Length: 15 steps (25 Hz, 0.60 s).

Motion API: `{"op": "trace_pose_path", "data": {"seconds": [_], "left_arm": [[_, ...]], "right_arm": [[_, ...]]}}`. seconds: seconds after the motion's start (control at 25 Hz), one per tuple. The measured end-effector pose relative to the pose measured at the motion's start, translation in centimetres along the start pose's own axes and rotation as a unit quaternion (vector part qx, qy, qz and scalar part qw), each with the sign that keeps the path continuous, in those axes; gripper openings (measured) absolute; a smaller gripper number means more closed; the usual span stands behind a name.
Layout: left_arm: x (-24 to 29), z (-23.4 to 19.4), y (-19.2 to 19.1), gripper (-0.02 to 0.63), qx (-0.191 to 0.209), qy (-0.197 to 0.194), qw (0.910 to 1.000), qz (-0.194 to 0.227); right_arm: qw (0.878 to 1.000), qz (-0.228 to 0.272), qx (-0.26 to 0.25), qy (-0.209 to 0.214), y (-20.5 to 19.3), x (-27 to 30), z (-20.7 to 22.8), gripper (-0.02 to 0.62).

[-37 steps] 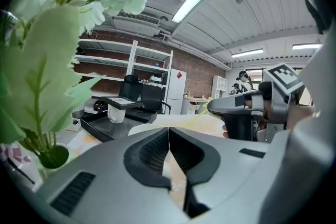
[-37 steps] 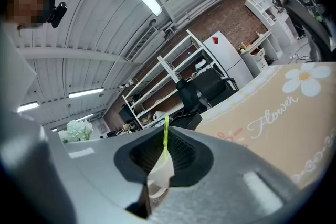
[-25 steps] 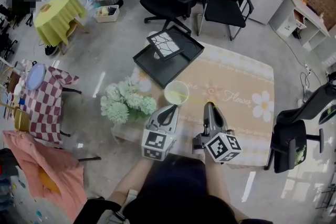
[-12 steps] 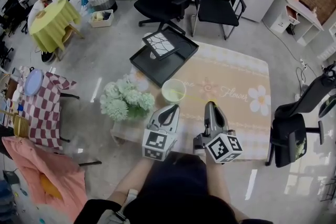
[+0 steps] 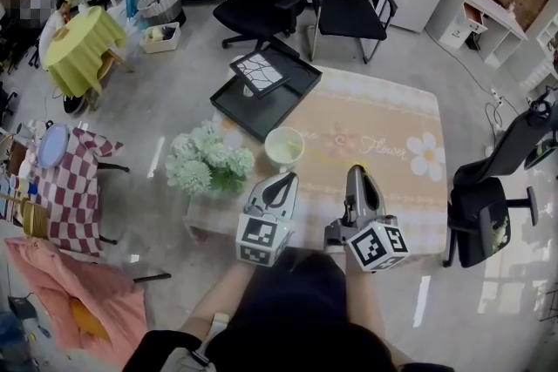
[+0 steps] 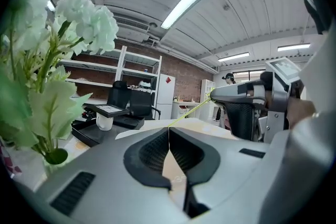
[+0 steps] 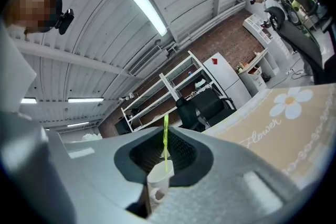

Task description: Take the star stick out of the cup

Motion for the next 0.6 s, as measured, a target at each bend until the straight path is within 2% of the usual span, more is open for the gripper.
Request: {"op": "trace_pose_path", "data": {"seconds": [0.28, 0.6], "left_arm": [[0.2, 1.1, 0.6, 0.011, 0.005, -0.017, 0.9998, 0.009], [0.6, 1.7, 1.0, 0.011, 0.006, -0.027, 0.9995, 0.015]], "right_arm": [[0.999, 0.035, -0.018, -0.004, 2.7, -1.5, -0.1, 0.015], [0.997, 0.062, -0.026, -0.043, 4.7, -3.1, 2.2, 0.015]]}}
Point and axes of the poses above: the fingertips, and each gripper's own axes: x forward along the fingers, z to its right, y out of its top, the point moved 1 cm from there along -x, backward along the fingers, and after that the axes turned 4 degrees about x, right-handed, at the moved point
